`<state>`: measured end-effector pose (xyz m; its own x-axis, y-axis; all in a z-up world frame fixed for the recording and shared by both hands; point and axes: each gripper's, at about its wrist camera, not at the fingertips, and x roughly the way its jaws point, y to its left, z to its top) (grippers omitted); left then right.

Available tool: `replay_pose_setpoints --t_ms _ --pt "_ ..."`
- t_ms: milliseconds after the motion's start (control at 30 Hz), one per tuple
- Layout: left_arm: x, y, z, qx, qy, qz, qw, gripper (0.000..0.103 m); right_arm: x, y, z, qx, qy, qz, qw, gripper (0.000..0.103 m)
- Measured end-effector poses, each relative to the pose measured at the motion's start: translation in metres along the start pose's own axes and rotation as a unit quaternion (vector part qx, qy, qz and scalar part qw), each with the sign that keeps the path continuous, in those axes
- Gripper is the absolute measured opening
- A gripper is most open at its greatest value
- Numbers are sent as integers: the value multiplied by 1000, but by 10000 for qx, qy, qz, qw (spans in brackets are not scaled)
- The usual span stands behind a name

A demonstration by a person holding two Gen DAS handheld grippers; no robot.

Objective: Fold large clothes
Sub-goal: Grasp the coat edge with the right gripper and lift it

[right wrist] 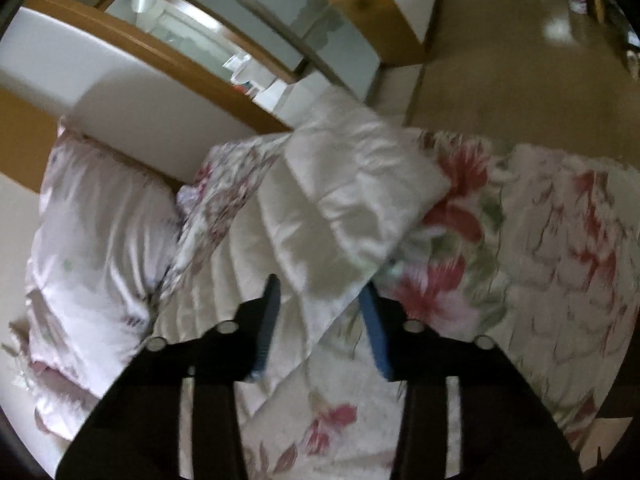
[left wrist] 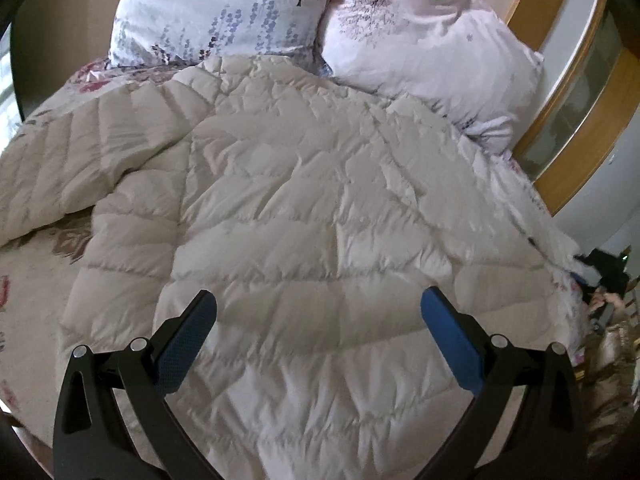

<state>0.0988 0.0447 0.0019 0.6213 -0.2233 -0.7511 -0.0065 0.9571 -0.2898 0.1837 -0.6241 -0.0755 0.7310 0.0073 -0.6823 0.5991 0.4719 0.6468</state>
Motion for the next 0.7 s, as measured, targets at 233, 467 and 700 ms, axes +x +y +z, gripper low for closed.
replay_pose_setpoints --t_ms 233,467,700 --pt "6 10 6 -189 16 -139 9997 102 -13 49 -1 -1140 -607 -408 9908 7" --pt "3 20 5 -288 -14 -314 9991 102 -55 136 -48 -2431 -967 318 9647 6" --pt "-9 35 5 -445 -206 -346 9982 102 -71 215 -136 -3457 -385 1426 9266 6"
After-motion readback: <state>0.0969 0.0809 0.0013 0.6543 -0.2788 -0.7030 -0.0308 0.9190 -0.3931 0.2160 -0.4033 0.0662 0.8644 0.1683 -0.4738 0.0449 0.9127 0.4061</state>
